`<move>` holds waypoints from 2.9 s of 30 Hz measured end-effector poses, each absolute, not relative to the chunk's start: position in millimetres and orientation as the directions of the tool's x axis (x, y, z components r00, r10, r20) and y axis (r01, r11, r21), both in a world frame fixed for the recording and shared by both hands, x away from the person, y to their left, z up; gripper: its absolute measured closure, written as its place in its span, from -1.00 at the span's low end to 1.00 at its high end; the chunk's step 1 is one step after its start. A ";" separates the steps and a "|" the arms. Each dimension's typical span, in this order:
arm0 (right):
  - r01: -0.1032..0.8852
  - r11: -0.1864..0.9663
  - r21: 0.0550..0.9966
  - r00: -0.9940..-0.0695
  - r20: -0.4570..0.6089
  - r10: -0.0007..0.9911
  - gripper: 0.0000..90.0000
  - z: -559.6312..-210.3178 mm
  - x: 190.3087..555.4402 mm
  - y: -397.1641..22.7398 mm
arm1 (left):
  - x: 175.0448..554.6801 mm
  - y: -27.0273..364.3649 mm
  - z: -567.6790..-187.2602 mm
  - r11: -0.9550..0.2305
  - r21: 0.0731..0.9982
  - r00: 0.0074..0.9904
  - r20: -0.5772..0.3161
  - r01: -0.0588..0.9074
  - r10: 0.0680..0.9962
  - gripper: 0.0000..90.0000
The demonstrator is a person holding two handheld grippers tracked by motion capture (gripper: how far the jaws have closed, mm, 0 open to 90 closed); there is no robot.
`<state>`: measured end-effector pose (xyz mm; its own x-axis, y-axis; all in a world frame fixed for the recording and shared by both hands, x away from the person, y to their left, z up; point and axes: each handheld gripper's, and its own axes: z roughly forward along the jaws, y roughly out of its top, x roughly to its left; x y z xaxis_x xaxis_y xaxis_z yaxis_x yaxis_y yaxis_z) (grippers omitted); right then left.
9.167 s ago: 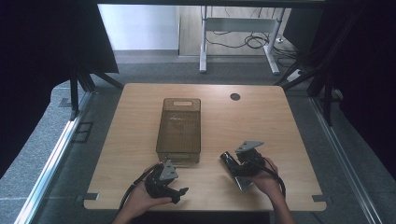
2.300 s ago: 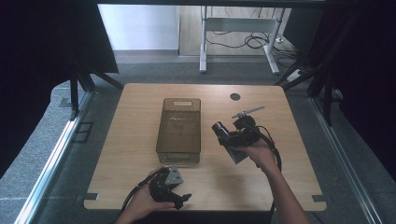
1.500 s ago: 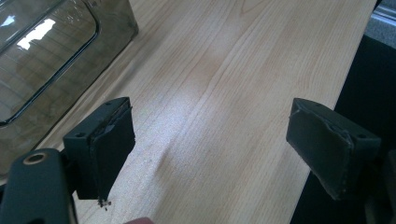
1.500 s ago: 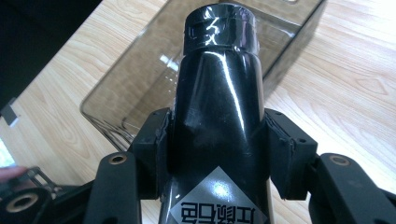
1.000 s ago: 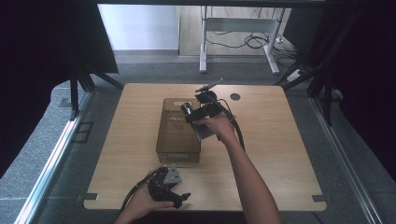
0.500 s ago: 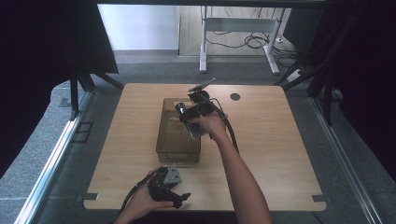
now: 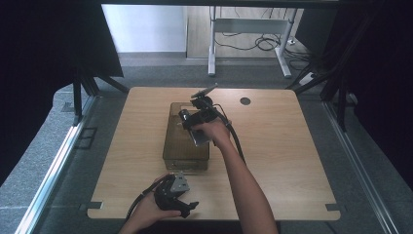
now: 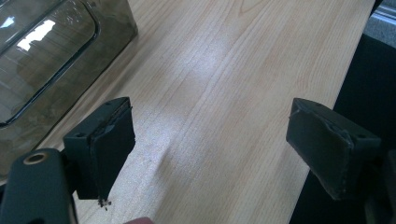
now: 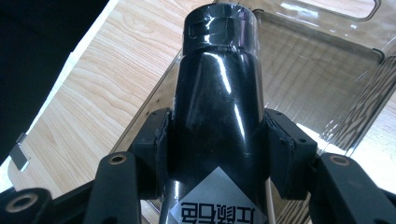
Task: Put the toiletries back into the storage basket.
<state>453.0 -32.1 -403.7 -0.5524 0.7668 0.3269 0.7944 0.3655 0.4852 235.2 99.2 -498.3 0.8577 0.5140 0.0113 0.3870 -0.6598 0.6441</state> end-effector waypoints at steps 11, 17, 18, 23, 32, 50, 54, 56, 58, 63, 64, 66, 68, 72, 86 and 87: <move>0.791 0.382 0.478 -0.563 0.322 0.761 0.04 -410.4 453.2 -28.4 | 236.2 97.2 -502.5 -0.669 0.632 0.860 0.008 0.391 0.510 -0.65; 0.787 0.388 0.480 -0.569 0.322 0.756 0.04 -411.8 452.7 -25.7 | 234.8 92.9 -504.6 -0.676 0.628 0.865 0.007 0.387 0.502 -0.65; 0.790 0.383 0.478 -0.565 0.327 0.758 0.04 -411.7 452.4 -24.7 | 234.7 91.9 -505.4 -0.675 0.628 0.866 0.005 0.387 0.501 -0.65; 0.787 0.391 0.478 -0.571 0.322 0.755 0.04 -412.6 452.0 -23.3 | 232.4 83.7 -511.6 -0.704 0.604 0.881 0.005 0.375 0.474 -0.65; 0.779 0.406 0.478 -0.582 0.311 0.751 0.04 -416.7 450.8 -23.2 | 233.3 86.0 -510.3 -0.706 0.601 0.881 0.009 0.374 0.474 -0.65; 0.781 0.422 0.460 -0.585 0.304 0.752 0.04 -426.0 448.9 -17.4 | 231.1 79.3 -515.3 -0.739 0.570 0.898 0.006 0.359 0.441 -0.65; 0.775 0.434 0.458 -0.593 0.293 0.750 0.04 -427.3 448.3 -17.3 | 228.5 73.3 -520.2 -0.770 0.538 0.914 -0.001 0.342 0.406 -0.66; 0.770 0.441 0.462 -0.598 0.281 0.751 0.03 -428.6 447.4 -16.6 | 226.9 69.9 -523.1 -0.789 0.520 0.925 -0.002 0.327 0.381 -0.66; 0.767 0.449 0.458 -0.603 0.277 0.748 0.03 -430.7 446.4 -16.1 | 225.0 67.1 -525.4 -0.796 0.515 0.929 -0.003 0.318 0.369 -0.67; 0.761 0.472 0.446 -0.614 0.258 0.746 0.03 -440.8 444.6 -14.0 | 223.9 65.6 -525.2 -0.803 0.512 0.934 0.001 0.306 0.357 -0.68; 0.760 0.474 0.445 -0.616 0.259 0.744 0.03 -442.6 444.7 -13.8 | 224.4 66.2 -524.9 -0.802 0.512 0.933 0.004 0.306 0.359 -0.68; 0.765 0.468 0.443 -0.612 0.272 0.743 0.04 -443.6 445.0 -13.4 | 225.6 68.0 -524.0 -0.797 0.518 0.930 0.007 0.310 0.367 -0.68; 0.766 0.467 0.442 -0.611 0.278 0.741 0.04 -442.2 445.0 -12.4 | 226.9 70.1 -523.0 -0.789 0.525 0.925 0.008 0.320 0.381 -0.68; 0.776 0.448 0.444 -0.597 0.284 0.750 0.04 -438.3 446.1 -12.0 | 228.5 73.6 -520.5 -0.775 0.538 0.917 0.011 0.331 0.399 -0.68; 0.819 0.386 0.425 -0.534 0.315 0.785 0.04 -434.1 452.4 -8.0 | 229.4 77.3 -516.2 -0.751 0.563 0.906 0.011 0.344 0.423 -0.67; 0.824 0.377 0.423 -0.524 0.316 0.791 0.04 -433.6 453.1 -7.2 | 229.5 77.7 -515.8 -0.749 0.566 0.905 0.012 0.344 0.425 -0.67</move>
<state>453.1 -7.2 -433.6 -0.5241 0.7908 0.3163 0.8241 0.3771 0.4227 229.5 77.7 -515.8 0.9053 0.4246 0.0119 0.3441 -0.7495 0.5656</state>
